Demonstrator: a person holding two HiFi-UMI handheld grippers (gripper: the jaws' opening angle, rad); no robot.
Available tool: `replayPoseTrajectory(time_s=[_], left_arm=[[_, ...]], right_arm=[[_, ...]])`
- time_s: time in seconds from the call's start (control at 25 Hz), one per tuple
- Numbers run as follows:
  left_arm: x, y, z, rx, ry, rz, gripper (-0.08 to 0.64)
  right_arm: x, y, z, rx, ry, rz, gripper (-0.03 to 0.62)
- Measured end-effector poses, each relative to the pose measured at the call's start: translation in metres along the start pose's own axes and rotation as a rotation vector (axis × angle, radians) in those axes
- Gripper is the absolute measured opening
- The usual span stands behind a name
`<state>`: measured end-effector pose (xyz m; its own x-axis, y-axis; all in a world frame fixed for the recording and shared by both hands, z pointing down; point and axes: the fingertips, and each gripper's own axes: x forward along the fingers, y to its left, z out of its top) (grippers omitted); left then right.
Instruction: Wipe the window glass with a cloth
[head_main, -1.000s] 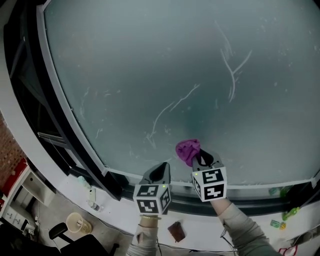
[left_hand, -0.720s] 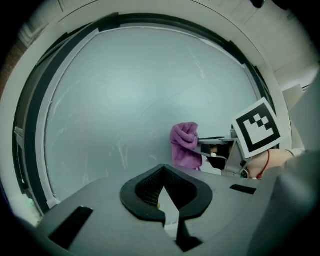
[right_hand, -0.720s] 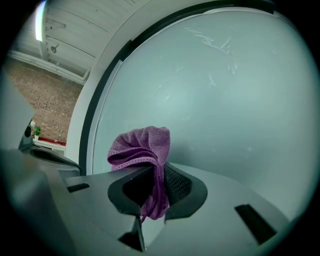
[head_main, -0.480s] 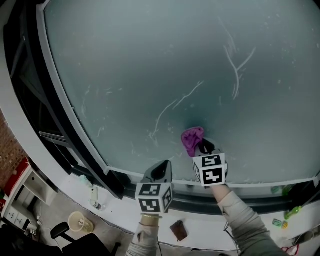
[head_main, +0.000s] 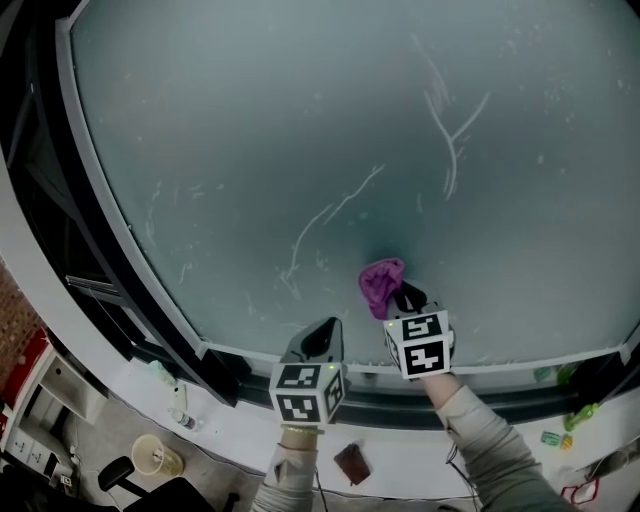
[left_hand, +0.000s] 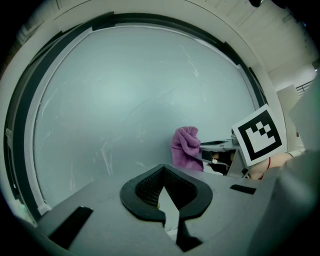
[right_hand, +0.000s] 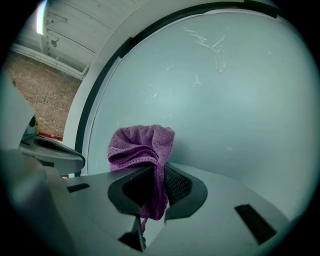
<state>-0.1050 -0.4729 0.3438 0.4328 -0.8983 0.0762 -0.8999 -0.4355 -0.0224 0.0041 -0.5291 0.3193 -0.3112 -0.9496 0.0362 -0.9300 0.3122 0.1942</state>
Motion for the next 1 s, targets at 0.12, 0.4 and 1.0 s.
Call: replayPoseTrajectory(time_s=[0.12, 0.4, 1.0], left_arm=[[0.009, -0.011, 0.0, 0.003, -0.001, -0.029, 0.005], [0.03, -0.039, 0.002, 0.006, -0.003, -0.109, 0.005], [0.068, -0.109, 0.003, 0.025, 0.002, -0.271, 0.005]], right_arm=[[-0.007, -0.012, -0.002, -0.013, -0.006, -0.022, 0.048], [-0.031, -0.049, -0.012, -0.005, 0.011, -0.096, 0.048], [-0.092, -0.142, -0.043, 0.035, 0.053, -0.311, 0.048]])
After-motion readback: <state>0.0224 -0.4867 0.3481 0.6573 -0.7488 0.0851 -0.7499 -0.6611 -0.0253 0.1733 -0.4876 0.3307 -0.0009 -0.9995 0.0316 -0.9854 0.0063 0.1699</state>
